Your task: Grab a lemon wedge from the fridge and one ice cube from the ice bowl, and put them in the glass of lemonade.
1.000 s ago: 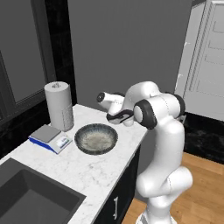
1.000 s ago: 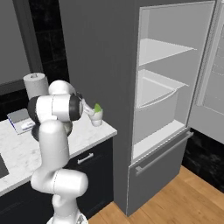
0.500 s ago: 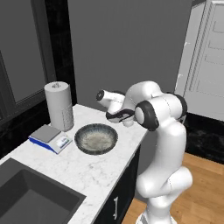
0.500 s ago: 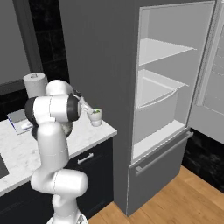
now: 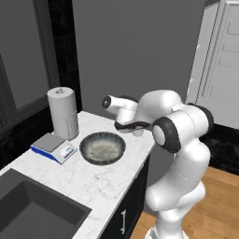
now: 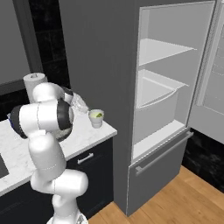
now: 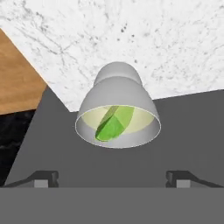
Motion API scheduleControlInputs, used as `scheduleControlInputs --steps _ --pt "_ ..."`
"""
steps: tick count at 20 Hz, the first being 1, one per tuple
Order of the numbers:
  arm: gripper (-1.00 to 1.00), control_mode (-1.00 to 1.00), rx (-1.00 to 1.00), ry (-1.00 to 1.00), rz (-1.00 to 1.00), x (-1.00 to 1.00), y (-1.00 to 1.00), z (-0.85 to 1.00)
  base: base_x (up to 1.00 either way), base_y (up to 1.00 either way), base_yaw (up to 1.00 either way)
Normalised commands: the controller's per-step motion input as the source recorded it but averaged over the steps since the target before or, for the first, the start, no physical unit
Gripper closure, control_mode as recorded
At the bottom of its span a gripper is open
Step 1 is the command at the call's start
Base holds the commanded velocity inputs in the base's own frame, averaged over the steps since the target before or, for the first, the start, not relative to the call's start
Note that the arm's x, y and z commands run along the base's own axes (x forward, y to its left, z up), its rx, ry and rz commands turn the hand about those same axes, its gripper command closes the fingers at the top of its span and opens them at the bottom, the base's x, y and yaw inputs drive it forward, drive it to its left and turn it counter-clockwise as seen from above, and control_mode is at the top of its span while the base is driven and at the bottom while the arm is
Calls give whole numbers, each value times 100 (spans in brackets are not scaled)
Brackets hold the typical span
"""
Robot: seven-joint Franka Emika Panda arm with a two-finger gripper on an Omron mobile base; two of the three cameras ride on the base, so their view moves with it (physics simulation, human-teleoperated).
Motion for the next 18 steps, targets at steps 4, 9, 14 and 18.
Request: scheduleControlInputs --steps 4,9,14,18 --pt "-100 -100 0 -20 0 -84 22 63 0 0 0" --pt "-100 -100 7 -38 0 -85 6 99 0 0 0" --pt "-100 -100 10 -39 2 -100 32 83 0 0 0" --pt "-100 -100 0 -34 10 -100 66 48 0 0 0"
